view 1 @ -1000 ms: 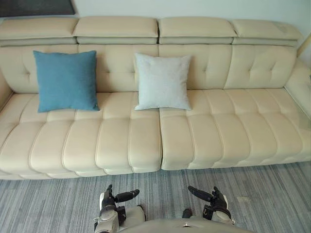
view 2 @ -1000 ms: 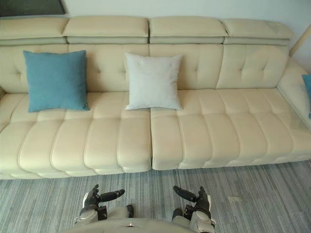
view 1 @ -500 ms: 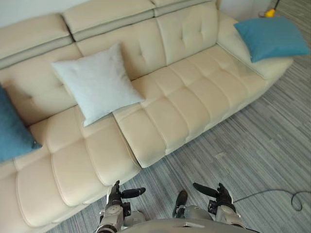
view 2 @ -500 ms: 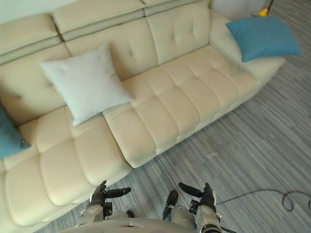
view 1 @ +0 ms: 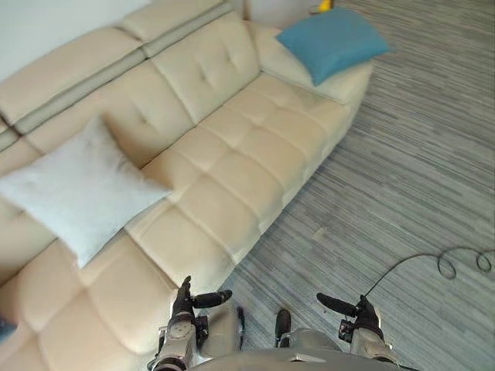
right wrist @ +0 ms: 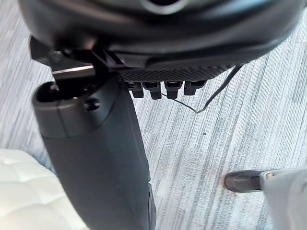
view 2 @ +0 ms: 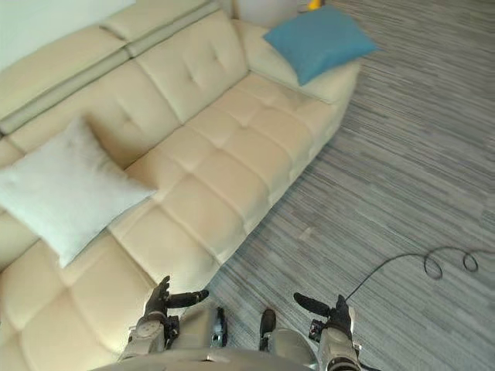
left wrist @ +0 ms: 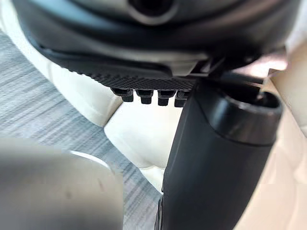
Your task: Pick up cushions and gather them together orderly.
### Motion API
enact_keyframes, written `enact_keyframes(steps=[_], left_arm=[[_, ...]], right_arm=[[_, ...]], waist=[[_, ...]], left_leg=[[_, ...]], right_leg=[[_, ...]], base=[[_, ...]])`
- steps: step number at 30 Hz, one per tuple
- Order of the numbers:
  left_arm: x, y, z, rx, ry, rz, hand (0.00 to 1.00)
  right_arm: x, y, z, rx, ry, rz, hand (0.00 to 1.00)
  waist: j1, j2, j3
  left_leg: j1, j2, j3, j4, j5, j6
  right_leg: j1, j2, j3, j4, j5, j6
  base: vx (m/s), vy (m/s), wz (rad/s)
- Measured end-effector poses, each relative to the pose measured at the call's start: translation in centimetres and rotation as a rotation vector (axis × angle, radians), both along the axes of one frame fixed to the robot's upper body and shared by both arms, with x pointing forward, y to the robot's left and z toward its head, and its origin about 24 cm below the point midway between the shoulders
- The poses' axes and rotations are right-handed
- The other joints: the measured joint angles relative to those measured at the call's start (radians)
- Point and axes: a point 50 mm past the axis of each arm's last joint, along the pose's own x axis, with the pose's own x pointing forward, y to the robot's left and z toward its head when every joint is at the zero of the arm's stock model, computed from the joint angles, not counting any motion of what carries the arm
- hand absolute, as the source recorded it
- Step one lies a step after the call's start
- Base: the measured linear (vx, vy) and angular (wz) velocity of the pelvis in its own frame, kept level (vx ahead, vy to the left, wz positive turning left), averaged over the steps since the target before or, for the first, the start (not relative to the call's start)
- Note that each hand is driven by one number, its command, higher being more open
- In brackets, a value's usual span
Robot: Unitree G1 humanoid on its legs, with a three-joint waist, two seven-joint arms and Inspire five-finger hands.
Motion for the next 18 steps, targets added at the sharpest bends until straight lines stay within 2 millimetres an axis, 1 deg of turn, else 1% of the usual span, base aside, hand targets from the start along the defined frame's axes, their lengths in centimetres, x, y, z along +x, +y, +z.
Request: enact_keyframes(steps=[2,3,4,5,6,7,8,9,10,11,12,13,14,15,17,18], left_arm=[[0.0,0.2,0.1,-0.002,-0.009,0.018,1.00],[-0.2,0.6,0.1,-0.002,-0.010,0.044,1.00],[-0.5,0.9,0.0,0.001,-0.003,0.059,1.00],[-0.7,1.0,0.0,0.001,0.001,0.065,1.00],[-1.2,1.8,-0.1,0.020,0.017,0.074,1.00],[-1.5,2.0,-0.2,0.027,0.026,0.073,1.00],[-2.6,2.9,-0.4,0.054,0.057,0.072,1.00],[-3.2,3.4,-0.5,0.068,0.078,0.074,1.00],[-3.5,3.7,-0.6,0.075,0.098,0.075,1.00],[-4.0,3.7,-0.9,0.078,0.132,0.070,1.00],[-4.0,3.7,-0.9,0.083,0.137,0.056,1.00],[-4.0,3.6,-0.9,0.084,0.138,0.047,1.00],[-3.8,3.3,-0.9,0.088,0.138,0.030,1.00],[-3.7,3.2,-0.9,0.090,0.136,0.020,1.00],[-3.5,2.9,-0.9,0.089,0.132,0.006,1.00],[-3.2,2.8,-0.9,0.089,0.125,-0.001,1.00]], right_arm=[[0.6,0.5,0.2,0.007,-0.021,0.010,1.00],[1.0,0.9,0.3,0.014,-0.036,0.010,1.00],[0.9,1.0,0.3,0.016,-0.035,0.011,1.00],[0.8,1.0,0.3,0.017,-0.031,0.011,1.00],[0.4,1.2,0.1,0.018,-0.016,0.022,1.00],[0.1,1.3,0.0,0.019,-0.008,0.028,1.00],[-0.7,1.6,-0.4,0.026,0.013,0.038,1.00],[-0.9,1.9,-0.5,0.033,0.018,0.039,1.00],[-1.1,2.0,-0.6,0.035,0.026,0.041,1.00],[-1.5,1.9,-0.7,0.028,0.041,0.048,1.00],[-1.8,1.9,-0.8,0.029,0.051,0.048,1.00],[-2.0,1.9,-0.9,0.030,0.058,0.047,1.00],[-2.0,1.7,-0.9,0.025,0.063,0.060,1.00],[-1.7,1.7,-0.8,0.019,0.058,0.070,1.00],[-1.0,1.7,-0.6,0.015,0.038,0.083,1.00],[-0.6,1.8,-0.4,0.012,0.022,0.093,1.00]], waist=[[0.008,0.005,0.001],[0.012,0.008,-0.001],[0.013,0.009,-0.002],[0.014,0.011,-0.004],[0.019,-0.004,-0.024],[0.022,-0.012,-0.032],[0.027,-0.042,-0.058],[0.028,-0.068,-0.067],[0.028,-0.081,-0.068],[0.020,-0.077,-0.064],[0.017,-0.074,-0.061],[0.014,-0.073,-0.060],[0.012,-0.058,-0.053],[0.011,-0.050,-0.045],[0.004,-0.032,-0.039],[0.002,-0.028,-0.036]], left_leg=[[-0.025,0.007,-0.013,-0.138,0.046,-0.003],[-0.032,0.017,-0.016,-0.203,0.075,-0.012],[-0.026,0.022,-0.036,-0.233,0.090,-0.014],[-0.023,0.024,-0.043,-0.223,0.111,-0.012],[-0.019,0.010,-0.035,-0.162,0.137,0.006],[-0.019,0.009,-0.021,-0.142,0.139,0.008],[-0.014,0.016,0.048,-0.101,0.149,0.022],[0.000,0.009,0.085,-0.082,0.127,0.043],[0.019,0.004,0.109,-0.070,0.102,0.054],[0.069,0.006,0.124,-0.049,0.051,0.080],[0.096,0.006,0.124,-0.046,0.031,0.084],[0.113,0.008,0.124,-0.045,0.018,0.085],[0.171,0.027,0.124,-0.049,-0.010,0.084],[0.219,0.039,0.124,-0.073,-0.016,0.081],[0.281,0.070,0.122,-0.113,-0.016,0.081],[0.325,0.099,0.123,-0.142,-0.015,0.079]], right_leg=[[0.003,0.026,0.066,0.017,-0.021,-0.005],[-0.001,0.039,0.108,0.049,-0.052,0.000],[-0.002,0.052,0.146,0.090,-0.089,0.009],[-0.003,0.058,0.168,0.119,-0.116,0.014],[-0.025,0.057,0.225,0.212,-0.194,0.031],[-0.031,0.053,0.238,0.241,-0.219,0.039],[-0.058,0.027,0.231,0.352,-0.281,0.099],[-0.086,-0.001,0.194,0.431,-0.316,0.163],[-0.109,-0.030,0.148,0.496,-0.328,0.224],[-0.154,-0.091,0.008,0.648,-0.299,0.333],[-0.167,-0.122,-0.057,0.713,-0.304,0.318],[-0.173,-0.138,-0.092,0.746,-0.312,0.299],[-0.186,-0.177,-0.180,0.779,-0.333,0.229],[-0.199,-0.193,-0.216,0.762,-0.346,0.207],[-0.231,-0.206,-0.253,0.670,-0.347,0.203],[-0.270,-0.220,-0.267,0.550,-0.317,0.200]], base=[[0.24,0.128,-1.25],[0.38,0.173,-1.28],[0.33,0.147,-1.09],[0.45,0.213,-1.20],[0.33,0.159,-1.03],[0.61,0.252,-1.31],[0.37,0.134,-1.00],[0.56,0.160,-0.98],[0.37,0.089,-0.72],[0.55,0.122,-0.47],[0.36,0.064,-0.29],[0.44,0.043,-0.07],[0.35,0.008,-0.11],[0.52,-0.047,-0.15],[0.49,-0.108,-0.09],[0.48,-0.196,0.01]])
